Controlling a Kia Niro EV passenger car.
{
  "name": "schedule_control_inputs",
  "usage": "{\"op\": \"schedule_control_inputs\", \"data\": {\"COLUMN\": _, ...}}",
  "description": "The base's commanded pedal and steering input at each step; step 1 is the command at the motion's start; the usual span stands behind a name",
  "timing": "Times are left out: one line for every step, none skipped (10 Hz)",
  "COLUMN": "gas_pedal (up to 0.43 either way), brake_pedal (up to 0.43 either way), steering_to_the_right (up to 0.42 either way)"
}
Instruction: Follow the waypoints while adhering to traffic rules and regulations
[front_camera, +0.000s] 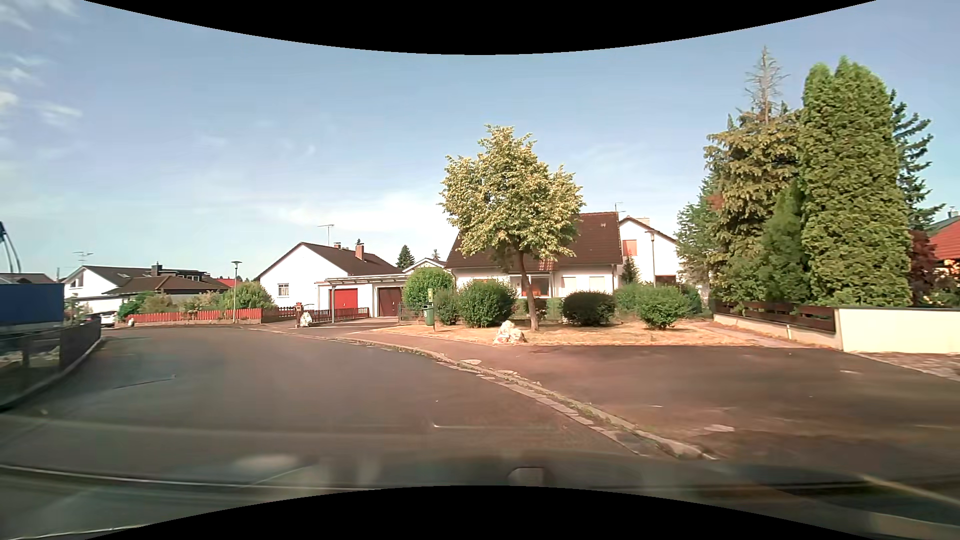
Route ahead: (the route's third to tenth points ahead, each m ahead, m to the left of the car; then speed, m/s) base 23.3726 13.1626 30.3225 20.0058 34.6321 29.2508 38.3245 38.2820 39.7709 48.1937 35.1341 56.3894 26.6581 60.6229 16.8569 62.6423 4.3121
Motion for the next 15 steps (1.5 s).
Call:
{"op": "schedule_control_inputs", "data": {"gas_pedal": 0.079, "brake_pedal": 0.0, "steering_to_the_right": -0.114}}
{"op": "schedule_control_inputs", "data": {"gas_pedal": 0.079, "brake_pedal": 0.0, "steering_to_the_right": -0.116}}
{"op": "schedule_control_inputs", "data": {"gas_pedal": 0.079, "brake_pedal": 0.0, "steering_to_the_right": -0.127}}
{"op": "schedule_control_inputs", "data": {"gas_pedal": 0.079, "brake_pedal": 0.0, "steering_to_the_right": -0.142}}
{"op": "schedule_control_inputs", "data": {"gas_pedal": 0.079, "brake_pedal": 0.0, "steering_to_the_right": -0.158}}
{"op": "schedule_control_inputs", "data": {"gas_pedal": 0.079, "brake_pedal": 0.0, "steering_to_the_right": -0.166}}
{"op": "schedule_control_inputs", "data": {"gas_pedal": 0.079, "brake_pedal": 0.0, "steering_to_the_right": -0.168}}
{"op": "schedule_control_inputs", "data": {"gas_pedal": 0.079, "brake_pedal": 0.0, "steering_to_the_right": -0.173}}
{"op": "schedule_control_inputs", "data": {"gas_pedal": 0.079, "brake_pedal": 0.0, "steering_to_the_right": -0.183}}
{"op": "schedule_control_inputs", "data": {"gas_pedal": 0.079, "brake_pedal": 0.0, "steering_to_the_right": -0.19}}
{"op": "schedule_control_inputs", "data": {"gas_pedal": 0.079, "brake_pedal": 0.0, "steering_to_the_right": -0.197}}
{"op": "schedule_control_inputs", "data": {"gas_pedal": 0.079, "brake_pedal": 0.0, "steering_to_the_right": -0.211}}
{"op": "schedule_control_inputs", "data": {"gas_pedal": 0.079, "brake_pedal": 0.0, "steering_to_the_right": -0.223}}
{"op": "schedule_control_inputs", "data": {"gas_pedal": 0.079, "brake_pedal": 0.0, "steering_to_the_right": -0.227}}
{"op": "schedule_control_inputs", "data": {"gas_pedal": 0.079, "brake_pedal": 0.0, "steering_to_the_right": -0.229}}
